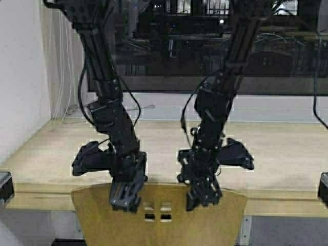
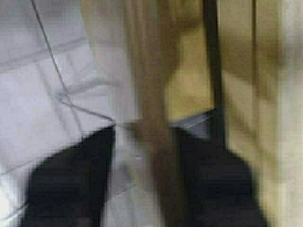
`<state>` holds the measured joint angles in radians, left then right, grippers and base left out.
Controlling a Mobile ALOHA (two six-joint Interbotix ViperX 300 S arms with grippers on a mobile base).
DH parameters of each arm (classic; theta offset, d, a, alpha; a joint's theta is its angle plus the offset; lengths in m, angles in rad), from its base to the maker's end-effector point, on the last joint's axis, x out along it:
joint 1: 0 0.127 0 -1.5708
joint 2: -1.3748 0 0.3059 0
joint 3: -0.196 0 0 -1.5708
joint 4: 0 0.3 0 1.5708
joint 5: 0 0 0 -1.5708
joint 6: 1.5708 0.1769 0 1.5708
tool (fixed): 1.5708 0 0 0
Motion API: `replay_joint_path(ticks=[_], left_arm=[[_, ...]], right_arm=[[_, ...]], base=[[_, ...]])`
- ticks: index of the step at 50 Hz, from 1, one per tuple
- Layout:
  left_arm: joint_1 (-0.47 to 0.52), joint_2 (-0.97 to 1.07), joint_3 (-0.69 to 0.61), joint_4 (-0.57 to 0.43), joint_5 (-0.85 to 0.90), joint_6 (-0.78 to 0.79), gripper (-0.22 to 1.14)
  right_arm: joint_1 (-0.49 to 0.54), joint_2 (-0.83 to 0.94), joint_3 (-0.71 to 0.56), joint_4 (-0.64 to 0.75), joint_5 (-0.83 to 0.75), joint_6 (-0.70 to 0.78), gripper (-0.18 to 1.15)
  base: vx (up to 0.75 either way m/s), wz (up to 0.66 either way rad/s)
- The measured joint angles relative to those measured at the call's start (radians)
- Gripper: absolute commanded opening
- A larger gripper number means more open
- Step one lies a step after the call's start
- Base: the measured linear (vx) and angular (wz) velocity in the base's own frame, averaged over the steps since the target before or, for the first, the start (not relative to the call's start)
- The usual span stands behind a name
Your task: Push the chairs under the table
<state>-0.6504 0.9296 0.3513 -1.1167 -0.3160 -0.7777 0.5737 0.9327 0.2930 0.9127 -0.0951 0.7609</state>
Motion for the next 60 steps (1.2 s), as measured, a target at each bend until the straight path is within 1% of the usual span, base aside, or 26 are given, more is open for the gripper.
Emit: replay_joint_path(ticks=[8, 22, 39, 51, 60], left_arm=[[0.011, -0.034, 0.044, 0.057, -0.014, 0.002, 1.01], [0.011, -0.146, 0.104, 0.077, -0.037, 0.002, 1.01], [0.008, -0.31, 0.219, 0.092, -0.04, 0.0, 1.01], [-0.015, -0.42, 0.279, 0.097, -0.044, 0.0, 1.01], [-0.018, -0.491, 0.293, 0.158, -0.051, 0.002, 1.01]], right_arm=[[0.0, -0.049, 0.043, -0.025, -0.026, 0.002, 0.88], [0.006, -0.137, 0.129, -0.025, -0.061, 0.015, 0.88], [0.0, -0.359, 0.256, -0.025, -0.08, 0.017, 0.88], [0.037, -0.457, 0.322, -0.023, -0.117, 0.014, 0.88], [0.067, -0.515, 0.354, -0.028, -0.172, 0.0, 0.88]], base=[[0.01, 0.01], [0.01, 0.0], [-0.01, 0.0], [-0.05, -0.01], [-0.14, 0.0]])
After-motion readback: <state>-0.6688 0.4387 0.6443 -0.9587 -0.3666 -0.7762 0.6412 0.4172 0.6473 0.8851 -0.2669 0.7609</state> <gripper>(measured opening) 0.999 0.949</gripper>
